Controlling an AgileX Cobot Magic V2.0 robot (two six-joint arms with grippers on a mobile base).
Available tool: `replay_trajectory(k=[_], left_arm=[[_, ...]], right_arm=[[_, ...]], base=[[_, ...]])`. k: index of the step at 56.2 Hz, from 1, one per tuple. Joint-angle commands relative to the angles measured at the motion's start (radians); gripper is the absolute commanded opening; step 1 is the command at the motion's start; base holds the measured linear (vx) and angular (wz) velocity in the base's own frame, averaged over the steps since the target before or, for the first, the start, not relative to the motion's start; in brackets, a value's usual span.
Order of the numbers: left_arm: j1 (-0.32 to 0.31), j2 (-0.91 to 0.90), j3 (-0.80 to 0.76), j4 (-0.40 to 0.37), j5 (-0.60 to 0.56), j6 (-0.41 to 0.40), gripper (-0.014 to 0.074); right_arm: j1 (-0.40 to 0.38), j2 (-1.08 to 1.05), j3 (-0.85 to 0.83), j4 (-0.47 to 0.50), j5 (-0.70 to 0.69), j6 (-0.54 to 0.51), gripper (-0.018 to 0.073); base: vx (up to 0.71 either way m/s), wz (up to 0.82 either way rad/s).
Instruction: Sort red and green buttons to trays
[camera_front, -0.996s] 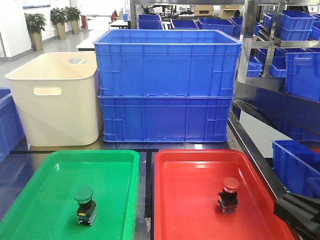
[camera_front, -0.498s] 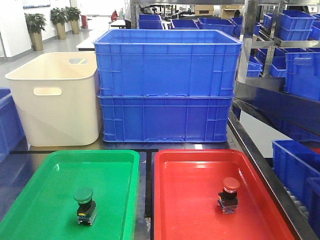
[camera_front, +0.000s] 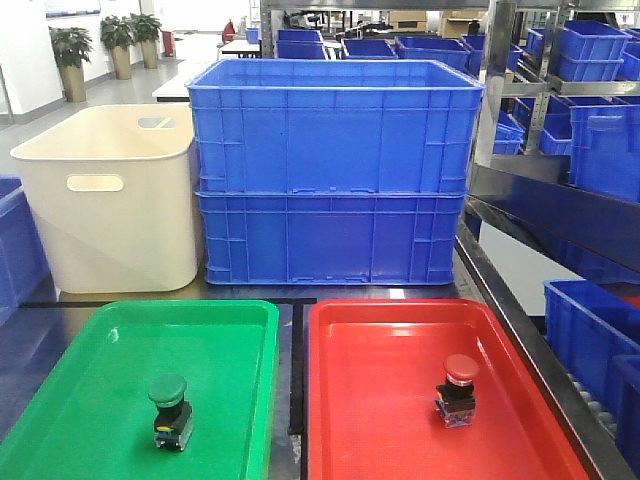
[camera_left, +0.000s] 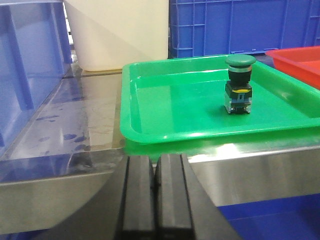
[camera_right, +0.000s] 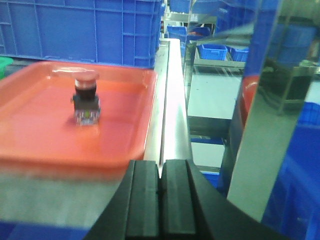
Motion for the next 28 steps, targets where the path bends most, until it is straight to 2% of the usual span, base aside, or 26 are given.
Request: replay_trajectory(k=[1,4,28], left_arm=[[-0.002,-0.011,-0.025,-0.003,-0.083,-0.002,-0.0004],[-0.002,-0.011,-0.025,-0.003,-0.083,-0.002,-0.0004],[-0.002,-0.011,-0.025,-0.003,-0.083,-0.002,-0.0004]], right_arm=[[-0.002,-0.097,0.054,-0.015,-0.102,0.003,-0.0009],[-0.002,-0.105,0.093,-0.015,-0.123,0.003,-0.0009],[-0.002,-0.104,0.091,-0.022,-0.101,0.003,-0.0009]], base=[[0.0,0.0],[0.0,0.0],[0.0,0.0]])
